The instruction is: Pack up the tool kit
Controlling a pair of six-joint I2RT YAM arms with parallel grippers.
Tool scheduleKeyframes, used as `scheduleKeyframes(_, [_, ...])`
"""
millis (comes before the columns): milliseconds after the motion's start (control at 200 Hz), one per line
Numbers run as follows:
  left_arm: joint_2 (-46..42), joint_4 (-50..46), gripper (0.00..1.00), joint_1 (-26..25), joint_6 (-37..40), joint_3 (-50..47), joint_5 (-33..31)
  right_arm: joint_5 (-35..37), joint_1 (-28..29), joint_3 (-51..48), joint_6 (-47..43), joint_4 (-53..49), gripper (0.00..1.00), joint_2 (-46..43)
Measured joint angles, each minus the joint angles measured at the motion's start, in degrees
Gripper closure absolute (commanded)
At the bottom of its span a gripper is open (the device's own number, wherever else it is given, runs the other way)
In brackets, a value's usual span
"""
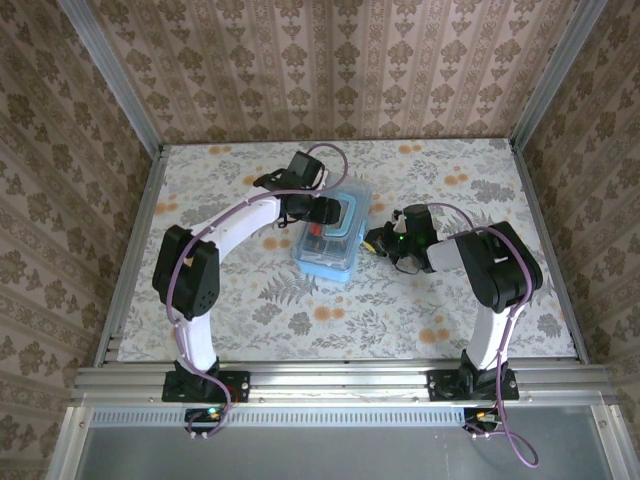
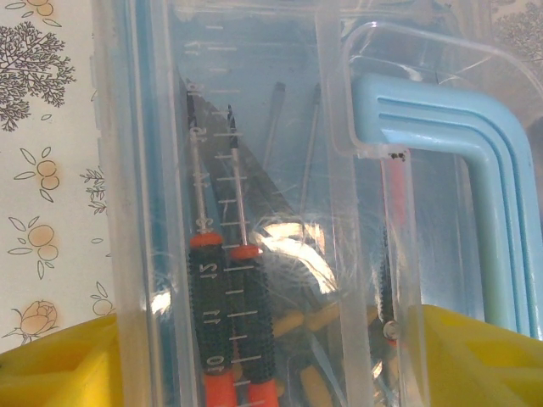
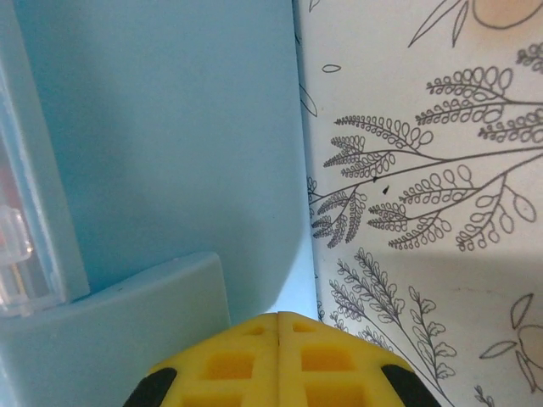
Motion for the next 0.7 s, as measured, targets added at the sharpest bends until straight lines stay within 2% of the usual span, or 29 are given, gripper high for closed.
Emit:
scheduleKeyframes(150, [0.0, -0.5, 0.45, 0.0, -0.1, 0.4, 0.0, 0.3, -0.8, 0.0, -2.5, -4.6, 1.0, -3.3])
scheduleKeyframes(255, [0.5, -2.4, 0.34, 0.3, 0.1, 2.1, 0.2, 0.9, -2.7, 0.0, -6.4, -10.9, 1.0, -9.6])
scheduleKeyframes(415, [2.3, -7.8, 0.18, 1.5, 0.9, 6.5, 1.3, 5.6, -7.1, 0.4, -15.0, -24.3, 1.0, -21.0])
scheduleKeyframes(450, [2.7, -9.6, 0.14, 1.8, 1.1, 7.7, 1.5, 6.4, -8.1, 0.4, -16.3, -26.9, 1.0, -23.2])
scheduleKeyframes(485, [2.8, -10.8, 0.01, 2.1, 1.4, 8.6, 1.6, 7.4, -9.0, 0.4, -17.6, -29.4, 1.0, -25.5])
scheduleKeyframes(635, [-0.5, -12.8, 0.0, 3.3, 3.2, 12.3, 1.3, 11.9, -10.4, 0.6, -22.4, -40.0, 0.89, -38.1])
scheduleKeyframes(665, [-2.2, -12.9, 0.0, 3.5, 3.5, 12.2, 1.3, 12.6, -10.4, 1.0, -23.2, -41.7, 0.81, -40.4])
scheduleKeyframes(700, [-4.8, -12.2, 0.0, 3.5, 3.8, 11.4, 1.1, 13.6, -10.4, 1.7, -24.3, -43.8, 0.65, -43.1])
